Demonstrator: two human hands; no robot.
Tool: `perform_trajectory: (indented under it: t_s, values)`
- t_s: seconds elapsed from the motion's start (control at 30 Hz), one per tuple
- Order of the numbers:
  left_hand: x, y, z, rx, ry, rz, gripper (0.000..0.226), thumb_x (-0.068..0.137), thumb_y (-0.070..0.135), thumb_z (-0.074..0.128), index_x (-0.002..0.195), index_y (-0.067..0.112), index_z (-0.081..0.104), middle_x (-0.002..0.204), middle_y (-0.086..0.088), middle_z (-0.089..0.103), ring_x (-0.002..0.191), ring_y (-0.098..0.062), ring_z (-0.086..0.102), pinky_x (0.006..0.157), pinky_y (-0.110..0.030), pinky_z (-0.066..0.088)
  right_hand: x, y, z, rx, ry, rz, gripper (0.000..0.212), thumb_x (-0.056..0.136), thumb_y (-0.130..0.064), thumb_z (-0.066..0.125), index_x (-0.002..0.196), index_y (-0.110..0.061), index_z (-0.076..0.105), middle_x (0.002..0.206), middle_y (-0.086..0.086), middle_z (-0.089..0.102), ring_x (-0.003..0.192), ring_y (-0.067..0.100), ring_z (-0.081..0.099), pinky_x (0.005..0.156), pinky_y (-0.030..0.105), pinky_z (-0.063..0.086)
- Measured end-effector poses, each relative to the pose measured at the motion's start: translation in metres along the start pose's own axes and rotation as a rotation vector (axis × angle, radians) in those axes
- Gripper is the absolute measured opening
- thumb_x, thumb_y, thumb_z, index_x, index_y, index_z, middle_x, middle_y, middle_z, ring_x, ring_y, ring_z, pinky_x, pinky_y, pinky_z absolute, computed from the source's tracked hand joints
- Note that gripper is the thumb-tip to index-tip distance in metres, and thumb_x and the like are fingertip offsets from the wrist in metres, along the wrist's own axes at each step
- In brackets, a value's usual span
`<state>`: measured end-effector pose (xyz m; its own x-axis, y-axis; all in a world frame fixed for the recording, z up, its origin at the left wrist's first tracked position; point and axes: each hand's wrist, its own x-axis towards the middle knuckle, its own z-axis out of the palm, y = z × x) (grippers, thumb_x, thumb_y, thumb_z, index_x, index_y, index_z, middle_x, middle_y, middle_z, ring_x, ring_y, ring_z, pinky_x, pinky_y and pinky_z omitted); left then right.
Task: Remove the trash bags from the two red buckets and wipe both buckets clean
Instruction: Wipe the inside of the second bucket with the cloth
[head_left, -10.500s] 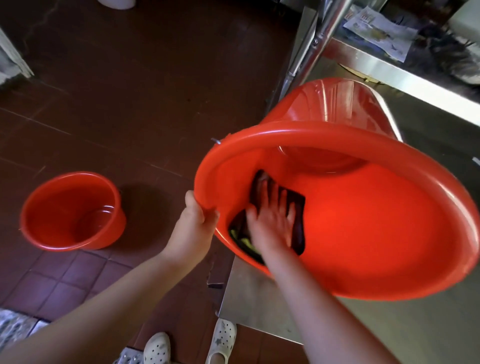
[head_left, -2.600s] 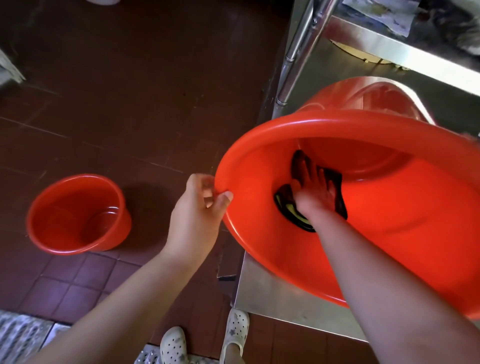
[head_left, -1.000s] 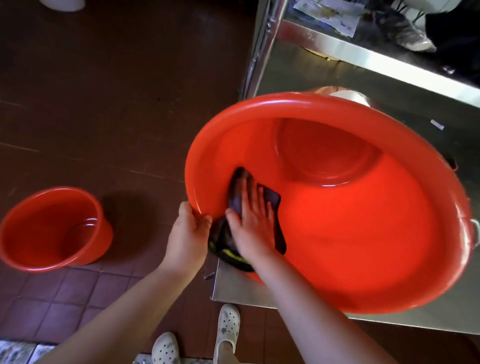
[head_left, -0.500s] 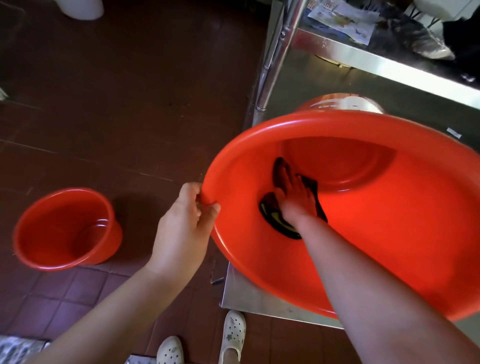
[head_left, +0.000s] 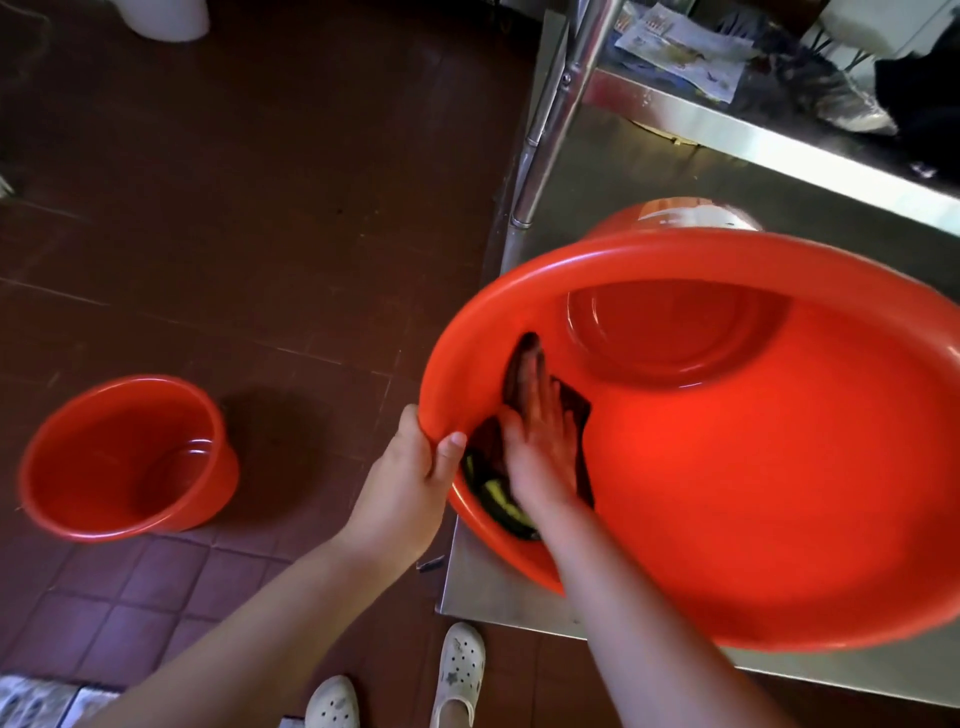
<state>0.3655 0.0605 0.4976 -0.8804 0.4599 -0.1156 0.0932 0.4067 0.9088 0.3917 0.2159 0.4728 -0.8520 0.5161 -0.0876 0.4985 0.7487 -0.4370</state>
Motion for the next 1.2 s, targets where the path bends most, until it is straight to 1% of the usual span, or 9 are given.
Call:
perform_trajectory:
  t_s: [0.13, 0.27, 0.4, 0.53, 0.7, 0.83, 0.93, 1.07, 1.2]
  values:
    - [0.000, 0.010, -0.001, 0.183, 0.098, 0.030, 0.017, 0.094, 0.040, 0.040, 0.096, 0.022, 0.038, 0.078, 0.005, 0.052, 0.081, -0.029, 0.060, 0.061, -0.032, 0.035, -0.043, -0.015, 0.005, 0.157, 0.007, -0.179, 0.067, 0.083, -0.052, 0.016, 0.140, -0.044, -0.018, 0.156, -0.013, -0.012, 0.143, 0.001, -0.012, 0.115, 0.023, -0.005]
    - [0.002, 0.022, -0.009, 0.307, 0.136, 0.093, 0.022, 0.094, 0.041, 0.038, 0.089, 0.021, 0.035, 0.074, 0.003, 0.050, 0.081, -0.031, 0.058, 0.060, -0.034, 0.030, -0.021, 0.009, -0.001, 0.071, 0.008, -0.238, 0.067, 0.092, -0.035, 0.033, 0.145, -0.025, -0.008, 0.155, -0.004, -0.011, 0.145, 0.012, -0.005, 0.118, 0.031, 0.006]
    - [0.004, 0.030, -0.019, 0.376, 0.126, 0.140, 0.026, 0.093, 0.046, 0.035, 0.085, 0.022, 0.032, 0.069, 0.009, 0.042, 0.070, -0.024, 0.050, 0.058, -0.034, 0.029, 0.021, 0.044, -0.007, -0.107, -0.022, -0.136, 0.065, 0.096, -0.030, 0.035, 0.150, -0.023, -0.002, 0.160, -0.002, -0.003, 0.146, 0.020, 0.009, 0.114, 0.041, 0.019]
    - [0.003, 0.030, -0.021, 0.400, 0.119, 0.188, 0.029, 0.089, 0.054, 0.028, 0.083, 0.026, 0.030, 0.066, 0.012, 0.040, 0.059, -0.011, 0.041, 0.051, -0.032, 0.027, 0.057, 0.078, -0.017, -0.305, -0.060, 0.034, 0.063, 0.098, -0.032, 0.034, 0.152, -0.027, 0.001, 0.160, -0.005, 0.000, 0.146, 0.020, 0.011, 0.115, 0.040, 0.016]
    - [0.004, 0.012, -0.025, 0.348, 0.077, 0.139, 0.040, 0.083, 0.066, 0.034, 0.098, 0.030, 0.040, 0.068, 0.012, 0.048, 0.063, -0.008, 0.051, 0.053, -0.030, 0.037, 0.070, 0.089, -0.007, -0.378, -0.009, 0.190, 0.054, 0.098, -0.041, 0.033, 0.144, -0.014, 0.036, 0.151, 0.013, 0.032, 0.141, 0.027, 0.023, 0.116, 0.040, 0.013]
    - [0.006, -0.003, -0.024, 0.346, -0.005, 0.086, 0.034, 0.089, 0.052, 0.045, 0.099, 0.020, 0.044, 0.069, 0.008, 0.050, 0.070, -0.021, 0.057, 0.063, -0.038, 0.046, 0.063, 0.076, 0.000, -0.391, -0.016, 0.191, 0.057, 0.097, -0.041, 0.033, 0.148, -0.019, 0.024, 0.156, 0.008, 0.022, 0.144, 0.023, 0.015, 0.116, 0.040, 0.007]
    - [0.006, -0.003, -0.017, 0.345, 0.057, 0.202, 0.027, 0.088, 0.042, 0.054, 0.093, 0.016, 0.046, 0.067, 0.008, 0.045, 0.068, -0.017, 0.050, 0.060, -0.032, 0.036, 0.033, 0.046, 0.013, -0.297, 0.034, 0.198, 0.059, 0.098, -0.040, 0.034, 0.151, -0.020, 0.016, 0.158, 0.006, 0.016, 0.146, 0.022, 0.010, 0.116, 0.039, 0.007]
    - [0.003, 0.000, -0.008, 0.202, 0.048, 0.099, 0.025, 0.089, 0.035, 0.057, 0.087, 0.023, 0.035, 0.062, 0.010, 0.047, 0.066, -0.025, 0.056, 0.057, -0.032, 0.035, -0.034, 0.004, 0.035, -0.065, 0.094, -0.007, 0.065, 0.092, -0.048, 0.022, 0.146, -0.030, -0.009, 0.157, -0.003, -0.007, 0.145, 0.013, -0.006, 0.116, 0.032, 0.000]
    - [0.002, 0.003, -0.008, 0.160, 0.073, 0.097, 0.023, 0.090, 0.034, 0.054, 0.084, 0.024, 0.034, 0.064, 0.009, 0.050, 0.061, -0.021, 0.054, 0.055, -0.033, 0.035, -0.053, 0.013, 0.029, 0.002, 0.044, -0.186, 0.068, 0.089, -0.041, 0.027, 0.146, -0.028, -0.009, 0.157, -0.004, -0.008, 0.145, 0.013, -0.010, 0.118, 0.031, -0.002]
